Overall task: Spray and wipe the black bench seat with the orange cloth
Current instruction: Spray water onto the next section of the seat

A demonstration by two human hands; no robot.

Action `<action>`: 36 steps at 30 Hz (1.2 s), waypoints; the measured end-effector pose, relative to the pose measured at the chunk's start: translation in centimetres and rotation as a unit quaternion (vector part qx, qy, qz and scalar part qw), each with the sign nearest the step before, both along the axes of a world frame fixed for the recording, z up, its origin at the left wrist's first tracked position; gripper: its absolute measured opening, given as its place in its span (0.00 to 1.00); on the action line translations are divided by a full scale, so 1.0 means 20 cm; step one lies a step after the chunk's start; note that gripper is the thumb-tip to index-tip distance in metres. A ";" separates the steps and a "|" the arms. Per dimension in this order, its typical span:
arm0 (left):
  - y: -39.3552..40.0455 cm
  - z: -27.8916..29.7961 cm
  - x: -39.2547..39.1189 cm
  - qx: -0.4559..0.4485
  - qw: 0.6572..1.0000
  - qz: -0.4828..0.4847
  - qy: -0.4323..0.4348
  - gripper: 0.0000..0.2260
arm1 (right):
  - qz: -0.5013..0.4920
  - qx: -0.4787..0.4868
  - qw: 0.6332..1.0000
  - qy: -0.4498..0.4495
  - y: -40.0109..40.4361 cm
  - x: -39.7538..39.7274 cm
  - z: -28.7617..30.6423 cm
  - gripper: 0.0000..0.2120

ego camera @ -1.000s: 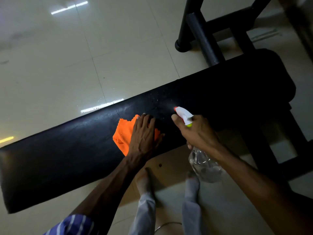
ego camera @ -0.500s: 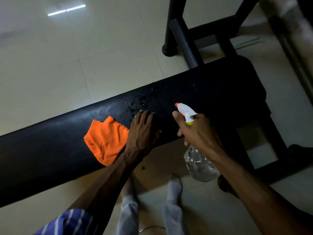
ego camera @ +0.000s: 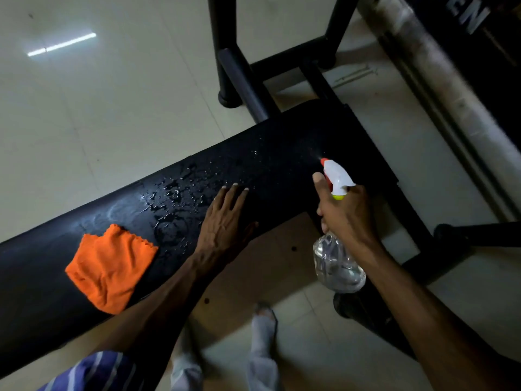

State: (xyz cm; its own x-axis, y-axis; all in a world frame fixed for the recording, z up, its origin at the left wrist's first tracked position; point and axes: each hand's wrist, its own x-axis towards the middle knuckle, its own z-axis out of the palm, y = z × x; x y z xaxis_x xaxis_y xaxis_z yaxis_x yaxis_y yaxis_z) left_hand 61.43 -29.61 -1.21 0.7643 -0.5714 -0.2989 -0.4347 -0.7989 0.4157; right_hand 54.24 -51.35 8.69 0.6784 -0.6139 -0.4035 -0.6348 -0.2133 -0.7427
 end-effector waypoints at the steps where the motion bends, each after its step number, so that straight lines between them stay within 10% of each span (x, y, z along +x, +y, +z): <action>1: -0.02 0.00 0.00 0.000 1.000 -0.005 -0.003 0.35 | -0.014 0.004 1.000 -0.006 -0.04 -0.01 0.01 0.30; 16: -0.14 -0.06 -0.06 0.046 0.999 -0.022 -0.014 0.35 | -0.062 0.023 0.997 0.028 -0.24 -0.29 -0.04 0.28; 36: 0.36 -0.03 -0.33 0.027 0.995 0.090 -0.017 0.33 | 0.107 0.032 0.991 0.071 0.35 -0.44 -0.23 0.25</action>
State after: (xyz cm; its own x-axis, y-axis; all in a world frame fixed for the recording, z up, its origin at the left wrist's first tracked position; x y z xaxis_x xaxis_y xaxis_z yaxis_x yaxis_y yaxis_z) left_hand 54.78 -22.35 -1.83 0.8635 -0.4077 -0.2969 -0.2951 -0.8858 0.3582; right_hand 45.41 -44.33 4.02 0.7246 -0.4322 -0.5368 -0.6784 -0.3105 -0.6658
